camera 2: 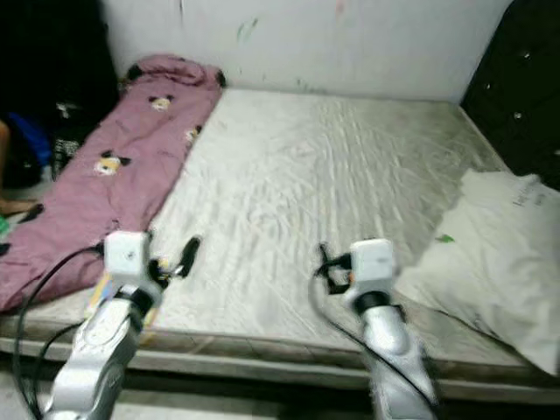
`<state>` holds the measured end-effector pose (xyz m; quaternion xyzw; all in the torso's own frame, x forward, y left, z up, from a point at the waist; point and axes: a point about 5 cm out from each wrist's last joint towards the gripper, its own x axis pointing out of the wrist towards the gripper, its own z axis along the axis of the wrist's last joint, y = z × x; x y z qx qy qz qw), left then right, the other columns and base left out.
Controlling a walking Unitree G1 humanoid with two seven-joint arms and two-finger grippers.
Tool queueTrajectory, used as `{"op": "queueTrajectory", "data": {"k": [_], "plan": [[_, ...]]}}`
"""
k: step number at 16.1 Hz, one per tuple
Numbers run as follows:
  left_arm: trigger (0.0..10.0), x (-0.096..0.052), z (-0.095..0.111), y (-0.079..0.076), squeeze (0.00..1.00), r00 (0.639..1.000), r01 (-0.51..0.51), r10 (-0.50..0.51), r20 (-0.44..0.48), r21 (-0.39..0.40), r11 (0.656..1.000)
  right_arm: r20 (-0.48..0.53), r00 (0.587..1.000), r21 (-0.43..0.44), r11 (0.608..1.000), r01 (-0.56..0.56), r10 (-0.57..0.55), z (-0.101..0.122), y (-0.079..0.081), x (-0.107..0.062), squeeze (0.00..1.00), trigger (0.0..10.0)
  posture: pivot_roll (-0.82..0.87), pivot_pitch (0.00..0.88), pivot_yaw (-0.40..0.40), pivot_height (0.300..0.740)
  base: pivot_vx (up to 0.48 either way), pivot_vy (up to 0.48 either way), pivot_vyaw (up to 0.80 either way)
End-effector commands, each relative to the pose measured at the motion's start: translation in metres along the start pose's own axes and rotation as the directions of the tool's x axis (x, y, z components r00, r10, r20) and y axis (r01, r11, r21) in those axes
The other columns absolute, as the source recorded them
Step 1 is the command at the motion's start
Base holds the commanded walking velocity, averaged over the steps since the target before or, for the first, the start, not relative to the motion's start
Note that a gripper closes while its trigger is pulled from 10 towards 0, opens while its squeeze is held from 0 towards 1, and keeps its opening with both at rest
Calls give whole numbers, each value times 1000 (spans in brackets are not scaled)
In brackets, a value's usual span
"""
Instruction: Clean up the room
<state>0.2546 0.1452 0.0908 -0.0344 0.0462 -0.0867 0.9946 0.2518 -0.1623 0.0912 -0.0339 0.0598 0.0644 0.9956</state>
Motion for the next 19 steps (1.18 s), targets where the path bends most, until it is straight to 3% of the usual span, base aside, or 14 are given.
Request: {"op": "queueTrajectory", "data": {"k": [1,5,9,15,19], "plan": [[10000,1,3,0,0,1000,-1,1,15,0,1000,10,1000,-13,1000,18,-17,3,-4,1,0,10000,-64,0,-3,740,0,-330,0],[10000,2,4,0,0,1000,-1,1,20,6,1000,9,1000,-16,1000,12,-12,3,-4,1,0,10000,-61,0,-4,740,0,-361,0],[10000,3,4,3,0,999,-38,37,31,50,998,8,1000,-18,1000,9,-9,2,-4,2,0,10000,-59,0,-4,740,0,0,0],[10000,2,11,1,0,994,4,-1,106,-27,1000,18,1000,-15,1000,-11,11,2,0,2,0,10000,-49,0,-6,740,0,0,0],[10000,3,8,3,0,996,-14,15,87,-6,1000,20,1000,10,1000,-7,7,2,0,3,0,10000,-49,0,-2,740,0,0,0]]}}
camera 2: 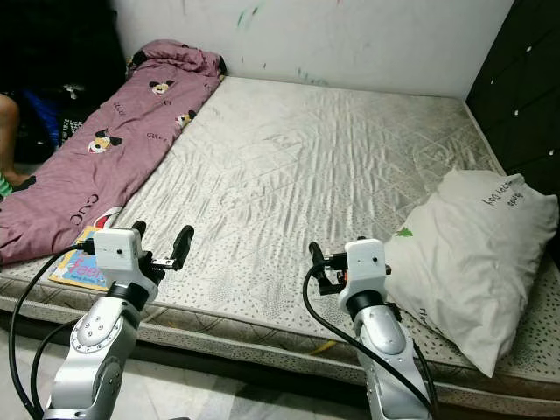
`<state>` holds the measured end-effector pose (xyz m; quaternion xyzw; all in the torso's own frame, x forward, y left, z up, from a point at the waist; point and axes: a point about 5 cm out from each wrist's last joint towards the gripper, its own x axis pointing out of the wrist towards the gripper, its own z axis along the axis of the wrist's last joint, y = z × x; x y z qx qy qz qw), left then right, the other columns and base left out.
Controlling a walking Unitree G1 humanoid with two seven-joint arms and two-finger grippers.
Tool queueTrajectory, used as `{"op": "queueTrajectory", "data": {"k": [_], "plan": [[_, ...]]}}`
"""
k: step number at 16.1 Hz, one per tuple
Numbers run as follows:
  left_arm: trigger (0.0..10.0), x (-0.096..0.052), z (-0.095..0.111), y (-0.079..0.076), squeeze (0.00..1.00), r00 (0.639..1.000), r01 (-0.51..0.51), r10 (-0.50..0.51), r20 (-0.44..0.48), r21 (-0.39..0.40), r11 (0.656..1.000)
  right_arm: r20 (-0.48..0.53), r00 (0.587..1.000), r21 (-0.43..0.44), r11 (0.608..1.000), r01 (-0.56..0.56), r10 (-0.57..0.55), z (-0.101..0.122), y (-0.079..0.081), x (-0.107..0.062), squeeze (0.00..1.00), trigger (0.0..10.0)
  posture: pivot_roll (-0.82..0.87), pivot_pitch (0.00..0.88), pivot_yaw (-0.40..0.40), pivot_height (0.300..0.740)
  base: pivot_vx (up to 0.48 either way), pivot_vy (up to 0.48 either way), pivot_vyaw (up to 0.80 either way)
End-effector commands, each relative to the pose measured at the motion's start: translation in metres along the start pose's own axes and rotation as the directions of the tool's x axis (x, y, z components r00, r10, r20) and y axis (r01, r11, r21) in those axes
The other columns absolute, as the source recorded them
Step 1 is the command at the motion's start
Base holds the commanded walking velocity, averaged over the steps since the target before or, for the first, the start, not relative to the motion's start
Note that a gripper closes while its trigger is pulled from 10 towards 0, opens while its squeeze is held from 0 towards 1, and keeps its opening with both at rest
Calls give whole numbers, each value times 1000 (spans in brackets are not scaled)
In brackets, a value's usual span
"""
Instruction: Clean up the room
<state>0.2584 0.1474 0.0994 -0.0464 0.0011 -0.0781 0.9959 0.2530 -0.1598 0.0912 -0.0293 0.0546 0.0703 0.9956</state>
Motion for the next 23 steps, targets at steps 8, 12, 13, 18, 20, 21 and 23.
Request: {"op": "queueTrajectory", "data": {"k": [8,12,13,18,20,21,23], "plan": [[10000,-3,-3,4,0,999,29,-24,-36,149,988,1,1000,38,999,21,-21,1,-2,5,0,10000,-45,0,7,740,0,0,-100],[10000,-2,-3,1,0,999,45,-40,-32,190,981,5,1000,45,999,24,-25,1,-1,5,0,10000,-44,0,11,740,0,0,-400],[10000,-2,-3,1,0,999,44,-38,-33,192,980,5,1000,46,999,25,-25,1,-1,5,0,10000,-46,0,12,740,0,0,0],[10000,-1,-3,0,0,998,51,-45,-34,186,981,7,1000,45,999,29,-30,2,-1,6,0,10000,-47,0,14,740,0,0,0],[10000,-1,-3,0,0,998,50,-45,-34,176,983,7,1000,42,999,29,-29,2,-1,6,0,10000,-46,0,13,740,0,0,0],[10000,-1,-3,0,0,998,51,-46,-33,167,985,6,1000,42,999,29,-29,2,-1,6,0,10000,-46,0,13,740,0,0,0],[10000,-1,-2,-2,0,997,70,-67,-25,150,986,6,1000,40,999,29,-29,2,-1,5,0,10000,-46,0,13,740,0,0,0]]}}
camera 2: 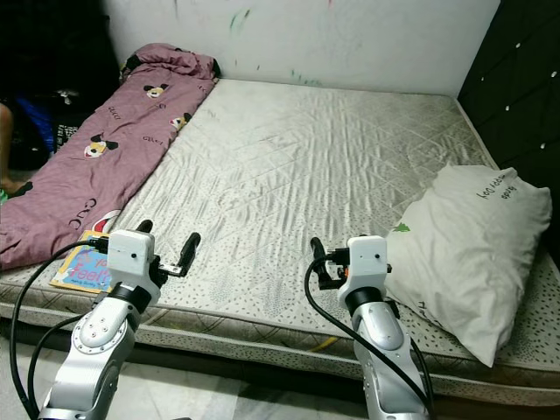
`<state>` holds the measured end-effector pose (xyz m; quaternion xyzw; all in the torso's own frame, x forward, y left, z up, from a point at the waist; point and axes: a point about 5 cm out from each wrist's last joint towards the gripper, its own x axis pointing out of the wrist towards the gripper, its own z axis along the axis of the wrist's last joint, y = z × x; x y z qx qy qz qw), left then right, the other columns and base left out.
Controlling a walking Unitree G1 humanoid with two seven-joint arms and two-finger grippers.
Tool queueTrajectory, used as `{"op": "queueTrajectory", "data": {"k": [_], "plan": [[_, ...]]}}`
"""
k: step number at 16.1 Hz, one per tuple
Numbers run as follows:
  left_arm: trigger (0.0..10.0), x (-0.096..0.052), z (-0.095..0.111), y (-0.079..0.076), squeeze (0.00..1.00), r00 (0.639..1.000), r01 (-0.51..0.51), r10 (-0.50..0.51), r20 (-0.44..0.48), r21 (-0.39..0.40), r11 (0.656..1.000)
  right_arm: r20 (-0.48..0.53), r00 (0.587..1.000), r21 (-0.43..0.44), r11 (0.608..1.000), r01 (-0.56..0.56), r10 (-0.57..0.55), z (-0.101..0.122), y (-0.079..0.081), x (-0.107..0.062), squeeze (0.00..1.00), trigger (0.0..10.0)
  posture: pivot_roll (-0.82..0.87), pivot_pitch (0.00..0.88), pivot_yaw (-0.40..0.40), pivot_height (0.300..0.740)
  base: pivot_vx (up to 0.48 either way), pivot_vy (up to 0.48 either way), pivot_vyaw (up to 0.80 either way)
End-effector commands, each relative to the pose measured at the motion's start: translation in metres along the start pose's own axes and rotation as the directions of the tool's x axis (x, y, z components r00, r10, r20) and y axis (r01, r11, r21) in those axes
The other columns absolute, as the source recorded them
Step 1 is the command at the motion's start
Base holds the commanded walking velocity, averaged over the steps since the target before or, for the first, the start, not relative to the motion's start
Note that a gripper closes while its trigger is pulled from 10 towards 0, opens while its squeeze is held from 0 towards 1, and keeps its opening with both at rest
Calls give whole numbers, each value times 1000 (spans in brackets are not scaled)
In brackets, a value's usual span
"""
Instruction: Clean up the room
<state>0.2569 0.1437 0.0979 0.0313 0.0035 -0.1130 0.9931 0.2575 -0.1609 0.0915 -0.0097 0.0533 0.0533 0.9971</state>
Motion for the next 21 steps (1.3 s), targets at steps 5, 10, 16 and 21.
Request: {"op": "queueTrajectory", "data": {"k": [5,10,16,21], "plan": [[10000,0,-2,2,0,1000,-11,11,-14,2,1000,-1,1000,-1,1000,-1,1,0,0,1,0,10000,-49,0,11,740,0,0,0],[10000,0,-2,2,0,1000,-10,9,-16,-2,1000,-5,1000,-10,1000,-6,6,0,0,1,0,10000,-50,0,8,740,0,-230,0],[10000,0,-3,0,0,1000,-9,9,-18,-8,1000,-11,1000,-15,1000,-8,8,-2,-1,1,0,10000,-52,0,4,740,0,-451,0],[10000,0,-3,-1,0,1000,-10,10,-19,-10,1000,-14,1000,-20,1000,-12,12,-2,-1,1,0,10000,-51,0,1,740,0,-416,0]]}}
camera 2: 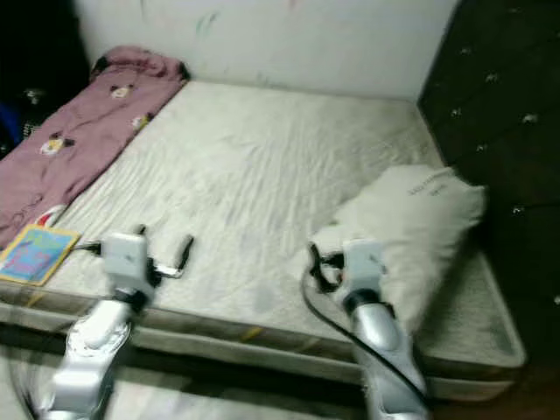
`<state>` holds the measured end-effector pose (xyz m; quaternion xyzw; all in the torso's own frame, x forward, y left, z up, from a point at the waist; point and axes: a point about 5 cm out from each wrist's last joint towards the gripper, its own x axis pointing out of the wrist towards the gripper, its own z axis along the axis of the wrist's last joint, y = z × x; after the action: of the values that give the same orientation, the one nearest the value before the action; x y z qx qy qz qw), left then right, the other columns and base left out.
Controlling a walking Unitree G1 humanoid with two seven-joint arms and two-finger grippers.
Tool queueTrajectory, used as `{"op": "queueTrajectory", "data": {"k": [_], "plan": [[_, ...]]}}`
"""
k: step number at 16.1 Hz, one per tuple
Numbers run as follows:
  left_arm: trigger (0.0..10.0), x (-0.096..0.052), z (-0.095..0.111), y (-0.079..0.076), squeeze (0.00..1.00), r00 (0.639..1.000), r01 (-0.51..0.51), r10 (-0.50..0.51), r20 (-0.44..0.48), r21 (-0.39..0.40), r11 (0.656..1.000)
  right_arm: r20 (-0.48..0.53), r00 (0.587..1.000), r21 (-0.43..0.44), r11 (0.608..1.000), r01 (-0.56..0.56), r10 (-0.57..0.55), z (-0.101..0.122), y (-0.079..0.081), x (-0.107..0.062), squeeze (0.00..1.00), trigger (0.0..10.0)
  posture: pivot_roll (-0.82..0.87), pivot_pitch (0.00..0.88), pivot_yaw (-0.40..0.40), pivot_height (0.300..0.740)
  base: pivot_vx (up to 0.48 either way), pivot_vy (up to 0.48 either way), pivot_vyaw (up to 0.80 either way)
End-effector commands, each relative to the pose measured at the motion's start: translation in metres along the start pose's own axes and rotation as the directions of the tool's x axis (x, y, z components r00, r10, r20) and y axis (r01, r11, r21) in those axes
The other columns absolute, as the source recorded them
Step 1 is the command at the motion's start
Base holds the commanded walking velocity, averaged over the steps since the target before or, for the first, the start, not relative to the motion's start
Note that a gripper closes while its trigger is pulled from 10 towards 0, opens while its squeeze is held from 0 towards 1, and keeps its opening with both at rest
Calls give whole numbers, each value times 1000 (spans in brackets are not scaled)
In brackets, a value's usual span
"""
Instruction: Clean up the room
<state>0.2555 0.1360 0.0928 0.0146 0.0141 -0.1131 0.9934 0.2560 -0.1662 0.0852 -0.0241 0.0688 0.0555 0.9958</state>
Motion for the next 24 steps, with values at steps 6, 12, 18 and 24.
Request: {"op": "queueTrajectory", "data": {"k": [6,12,18,24], "plan": [[10000,0,1,10,0,1000,-27,27,3,-26,999,16,1000,9,1000,-5,5,4,3,2,0,10000,-50,0,1,740,0,-55,0],[10000,-1,4,7,0,1000,5,-5,21,-18,1000,16,1000,10,1000,-4,4,4,3,2,0,10000,-52,0,1,740,219,0,0],[10000,-1,3,6,0,1000,11,-10,16,-21,1000,13,1000,12,1000,-3,3,4,3,2,0,10000,-52,0,1,740,377,0,0],[10000,0,0,9,0,1000,-18,17,-15,-10,1000,12,1000,14,1000,-2,2,4,3,2,0,10000,-51,0,2,740,148,0,0]]}}
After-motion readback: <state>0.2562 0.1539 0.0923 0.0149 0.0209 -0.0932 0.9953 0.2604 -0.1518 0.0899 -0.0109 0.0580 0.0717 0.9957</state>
